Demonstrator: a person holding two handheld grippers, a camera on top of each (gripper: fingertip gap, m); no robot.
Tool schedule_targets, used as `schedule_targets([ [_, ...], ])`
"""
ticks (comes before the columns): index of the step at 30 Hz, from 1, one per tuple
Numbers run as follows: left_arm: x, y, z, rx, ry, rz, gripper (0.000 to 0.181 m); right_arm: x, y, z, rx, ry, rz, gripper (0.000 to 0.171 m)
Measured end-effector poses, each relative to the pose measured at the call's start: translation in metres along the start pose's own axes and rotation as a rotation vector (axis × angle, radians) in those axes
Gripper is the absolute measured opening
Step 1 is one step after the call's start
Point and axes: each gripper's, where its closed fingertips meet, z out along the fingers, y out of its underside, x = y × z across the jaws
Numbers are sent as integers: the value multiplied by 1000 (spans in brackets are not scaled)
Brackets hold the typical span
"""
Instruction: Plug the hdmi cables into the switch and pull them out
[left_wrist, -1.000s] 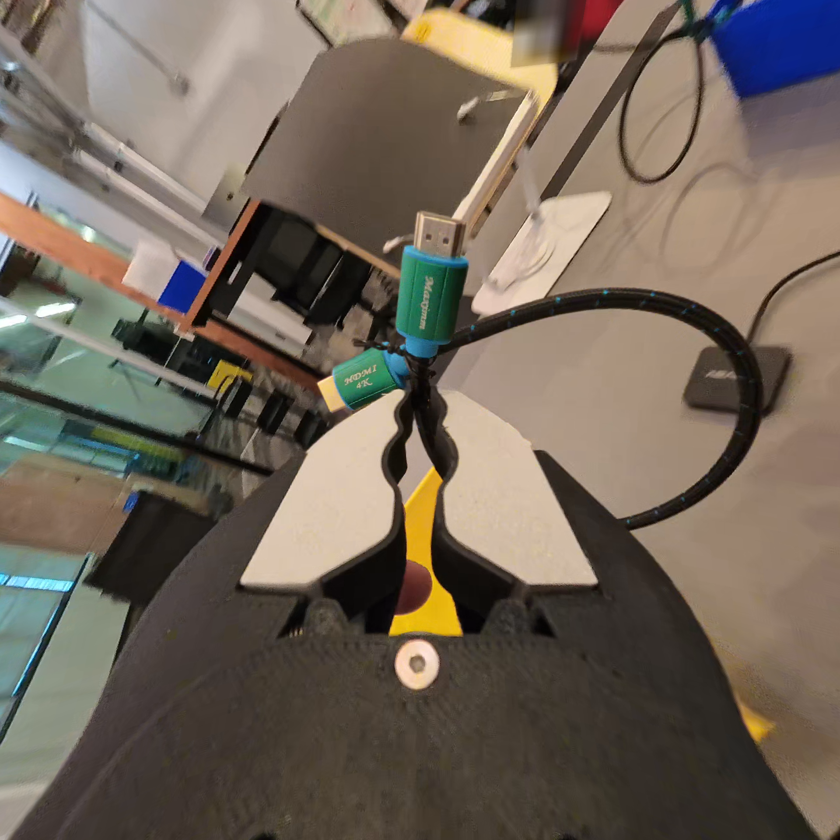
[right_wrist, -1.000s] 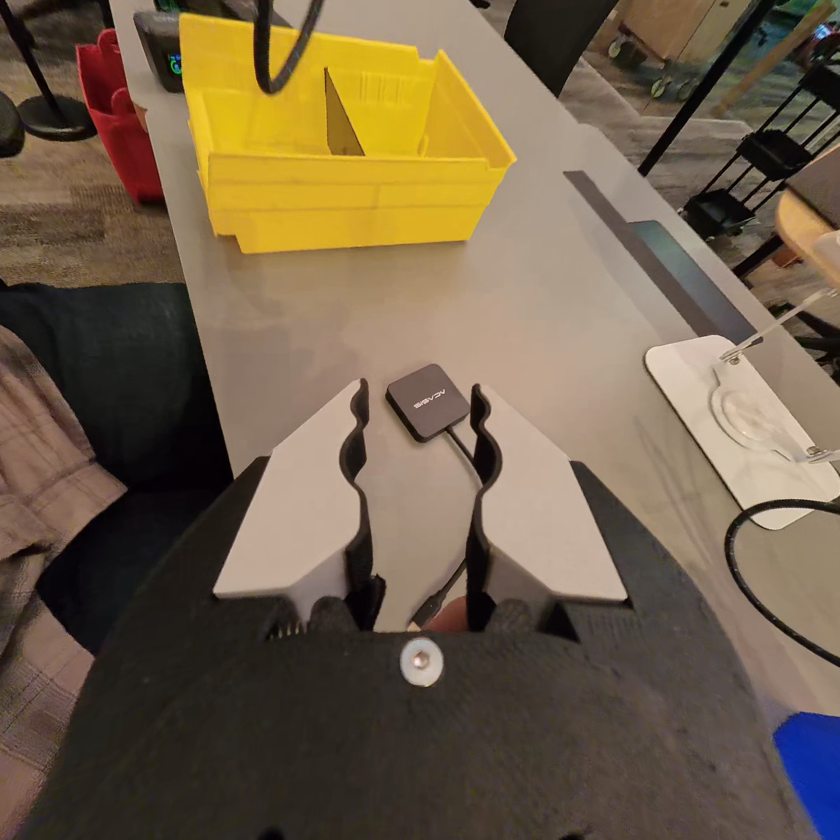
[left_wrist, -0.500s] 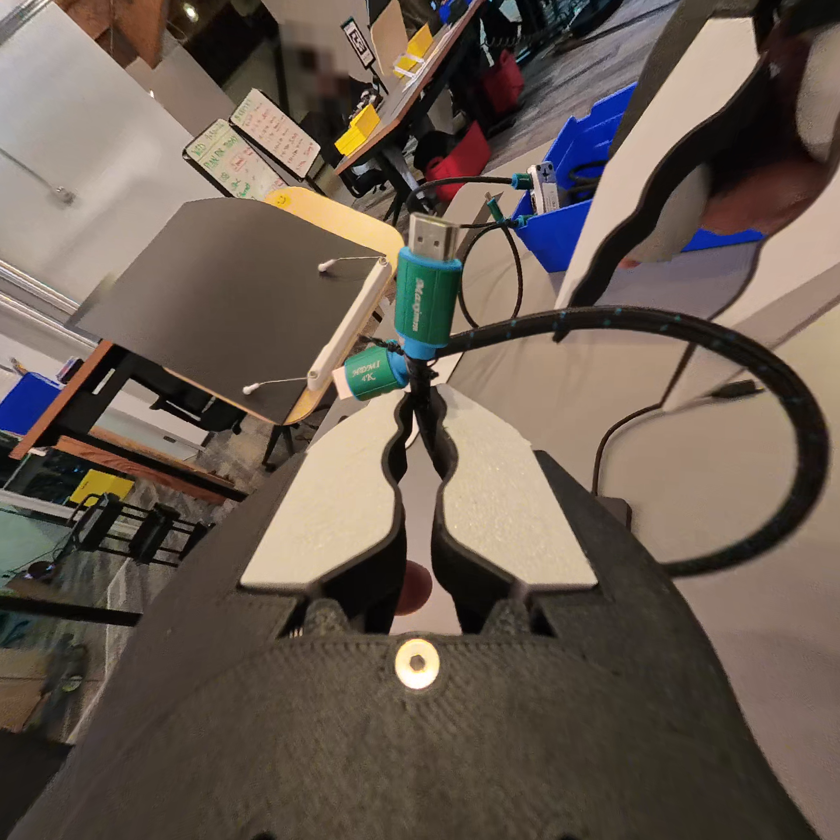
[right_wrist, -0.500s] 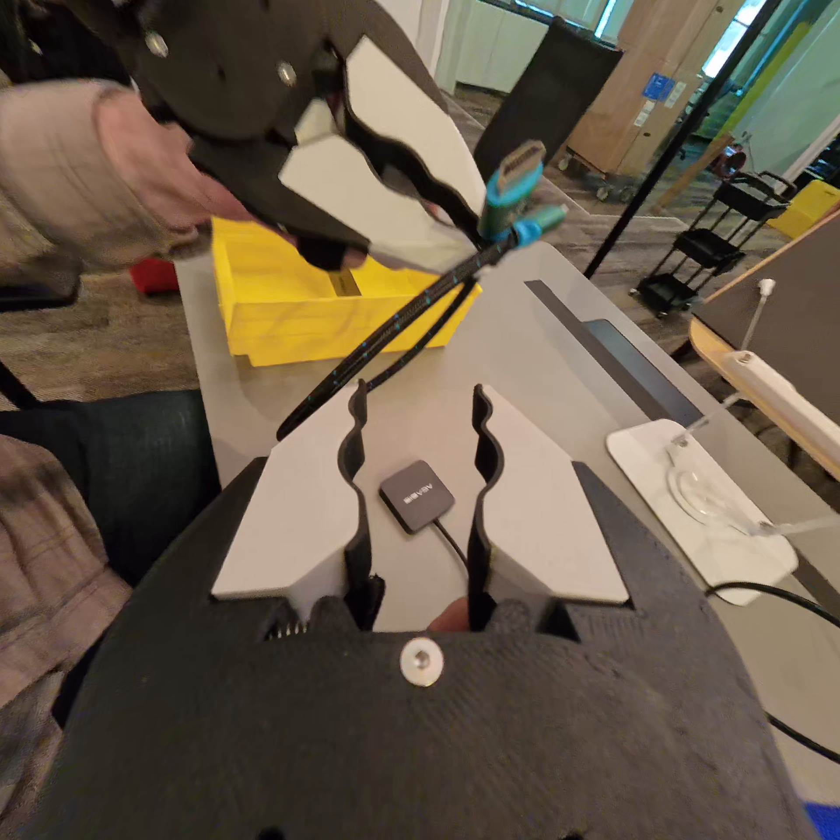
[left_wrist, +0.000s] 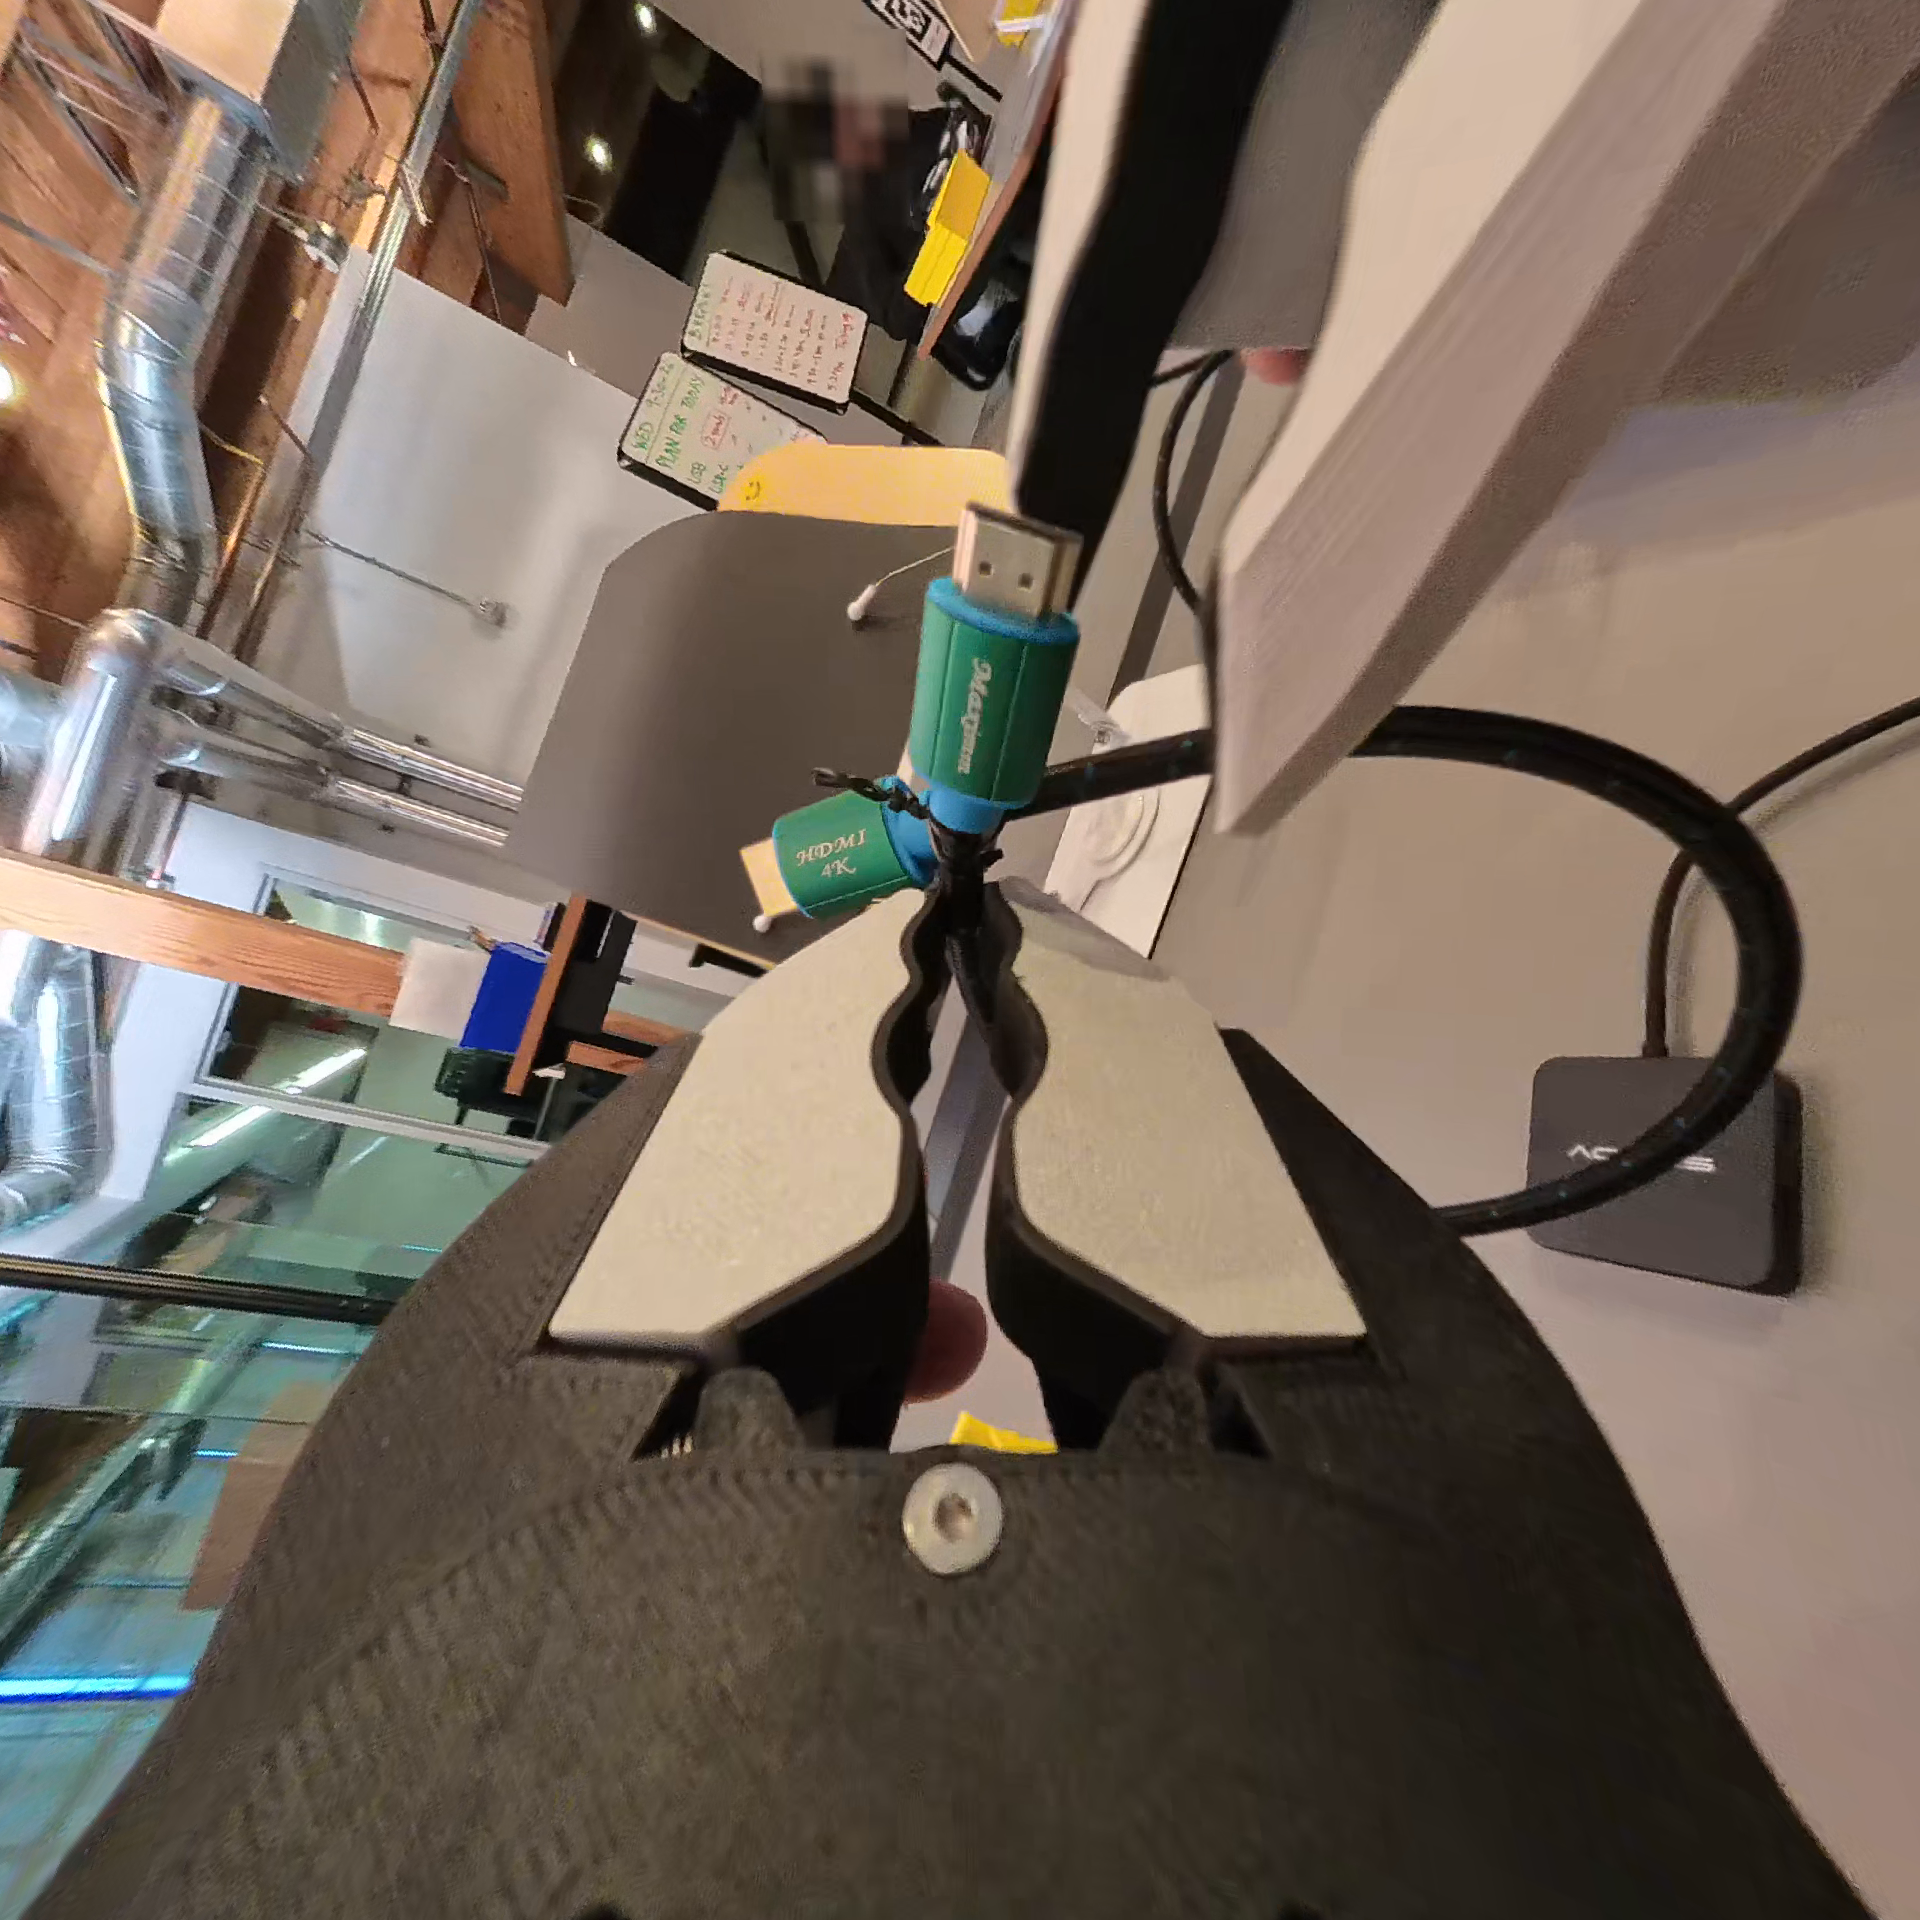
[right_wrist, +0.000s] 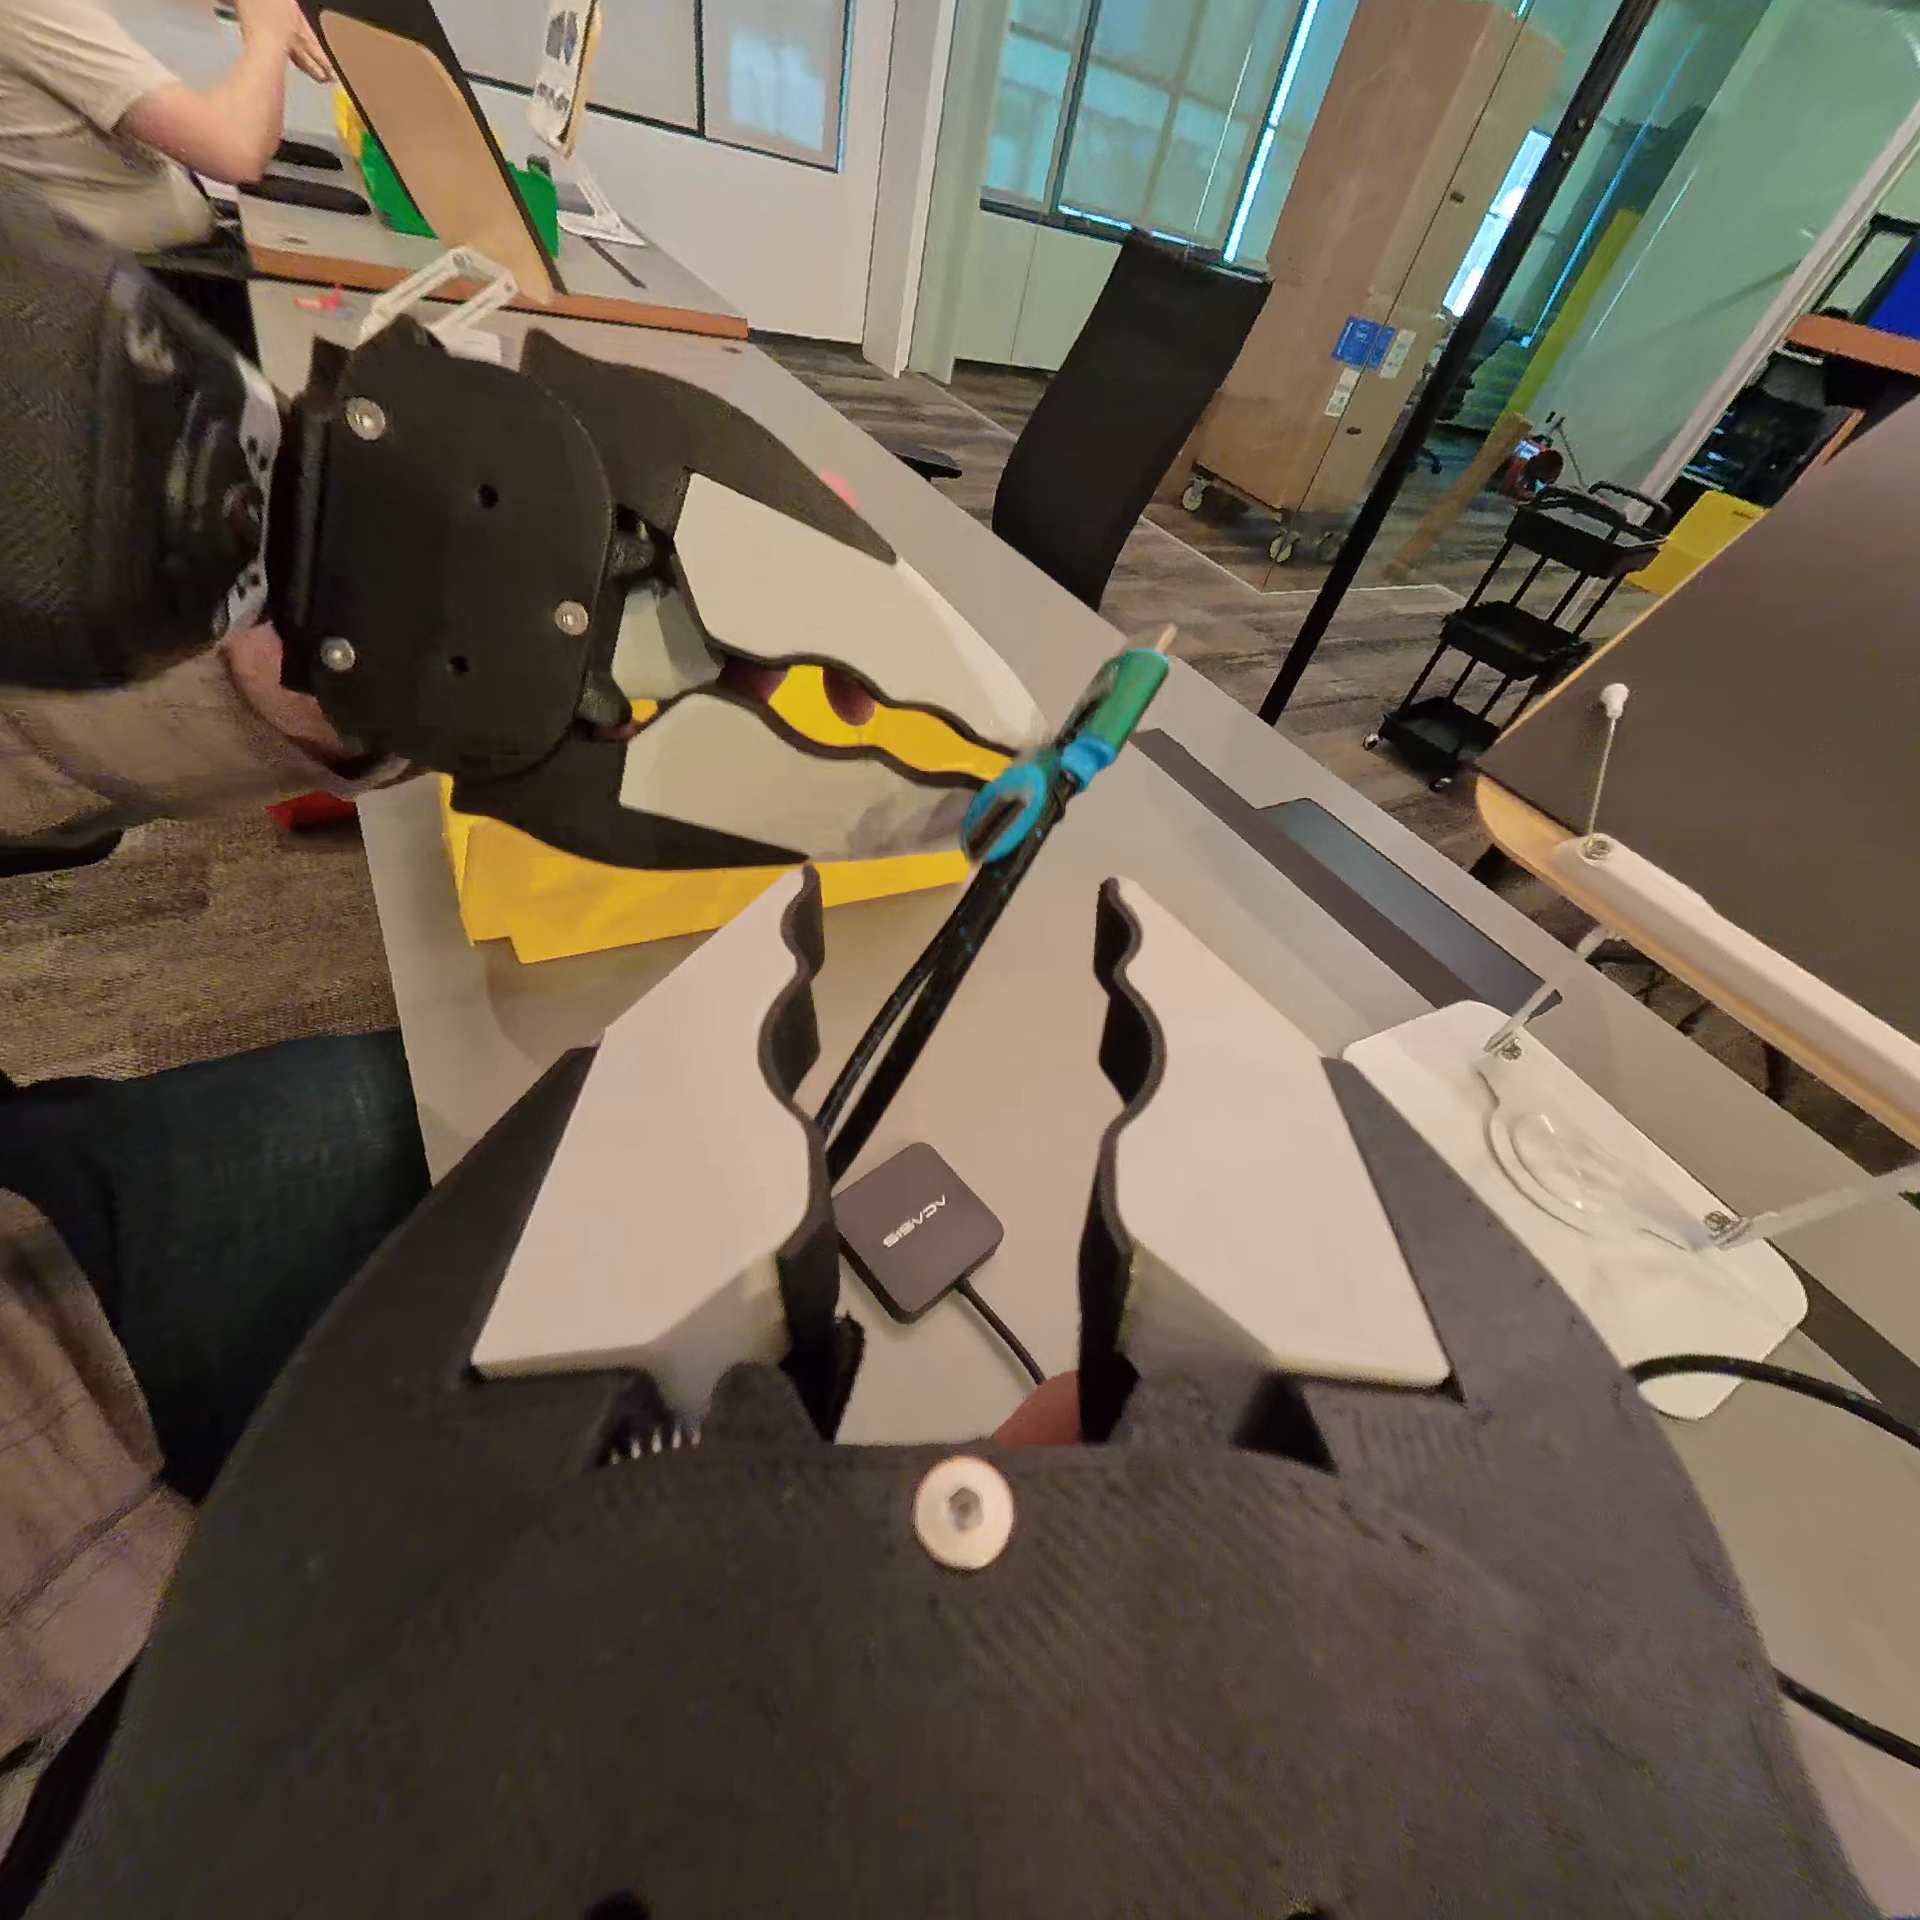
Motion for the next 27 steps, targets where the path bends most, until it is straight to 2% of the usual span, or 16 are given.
schedule_targets([
  [5, 6, 2, 3, -36, -44, 123, 6, 11, -3, 8, -9, 79, -12, 46],
  [8, 10, -1, 3, -41, -59, 170, 5, 13, 5, 13, -27, 81, 28, 13],
  [13, 14, 2, 4, -55, -67, 208, 5, 16, 14, 17, -14, 60, 127, 12],
  [15, 15, -2, 4, -46, -79, 225, 5, 17, 18, 17, -21, 59, 146, 23],
  [16, 15, -3, 4, -47, -81, 231, 6, 16, 20, 18, -25, 54, 144, 22],
  [17, 16, -3, 5, -50, -82, 240, 6, 15, 21, 17, -25, 48, 143, 13],
  [18, 17, -3, 5, -49, -81, 244, 6, 16, 22, 17, -28, 48, 144, 10],
  [27, 25, -4, 9, -17, -24, 156, 8, 20, 29, 16, 32, 11, 218, 9],
])
